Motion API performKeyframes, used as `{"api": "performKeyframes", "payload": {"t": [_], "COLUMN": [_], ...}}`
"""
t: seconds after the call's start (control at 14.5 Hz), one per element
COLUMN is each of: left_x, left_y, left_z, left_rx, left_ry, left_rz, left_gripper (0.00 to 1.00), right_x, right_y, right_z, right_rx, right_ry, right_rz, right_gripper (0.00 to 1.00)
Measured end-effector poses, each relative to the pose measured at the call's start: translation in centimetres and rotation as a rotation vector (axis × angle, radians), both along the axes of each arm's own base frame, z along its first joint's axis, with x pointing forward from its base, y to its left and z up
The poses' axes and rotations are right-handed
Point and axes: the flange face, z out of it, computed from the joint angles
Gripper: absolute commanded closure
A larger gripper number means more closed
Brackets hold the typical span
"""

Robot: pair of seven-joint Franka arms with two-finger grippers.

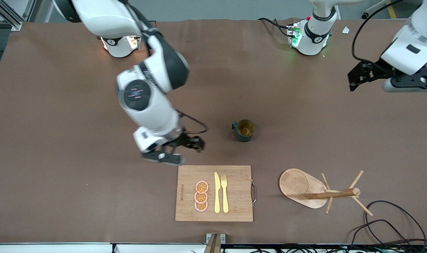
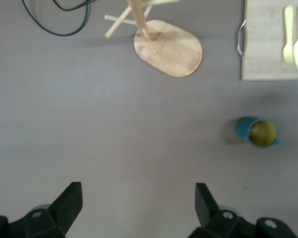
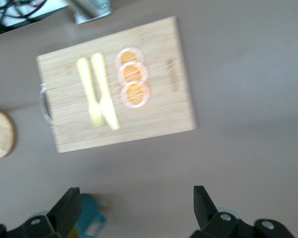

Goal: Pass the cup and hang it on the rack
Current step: 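Set the mug down with the right gripper while the left gripper approaches, then lower the left gripper onto the mug handle and grasp it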

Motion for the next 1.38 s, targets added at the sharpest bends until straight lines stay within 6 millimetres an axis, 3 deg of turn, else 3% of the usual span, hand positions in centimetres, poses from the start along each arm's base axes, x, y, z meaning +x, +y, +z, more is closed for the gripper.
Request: {"api": "performKeyframes", "payload": {"t": [0.21, 0.34, 0.55, 0.83, 0.9, 1.03, 1.38], "left_x": [1.2, 2.0, 2.0, -0.7, -1.4, -2.7, -6.5], "left_y": [-3.7, -5.6, -9.5, -17.9, -19.9, -23.7, -31.9], "left_z": [-1.6, -3.0, -5.2, -7.7, -8.6, -11.1, -18.3], "left_rx": [-0.01, -0.029, -0.018, 0.06, 0.079, 0.117, 0.21], "left_ry": [-0.046, -0.054, -0.046, -0.1, -0.116, -0.143, -0.254], "left_rz": [0.053, 0.07, 0.121, 0.28, 0.319, 0.372, 0.503], "left_gripper": [0.0, 0.0, 0.0, 0.0, 0.0, 0.0, 0.0], "right_x": [2.5, 2.9, 2.1, 0.1, -0.9, -3.2, -10.6], "right_y": [-10.4, -15.5, -21.0, -33.3, -35.6, -37.5, -37.5], "right_z": [3.2, 4.8, 6.8, 8.3, 8.7, 9.8, 14.7], "right_rx": [-0.03, -0.085, -0.135, -0.142, -0.138, -0.128, -0.126], "right_ry": [0.023, 0.023, 0.018, 0.035, 0.04, 0.046, 0.006], "right_rz": [-0.004, -0.04, -0.034, 0.067, 0.076, 0.074, 0.09], "right_gripper": [0.0, 0.0, 0.0, 0.0, 0.0, 0.0, 0.0]}}
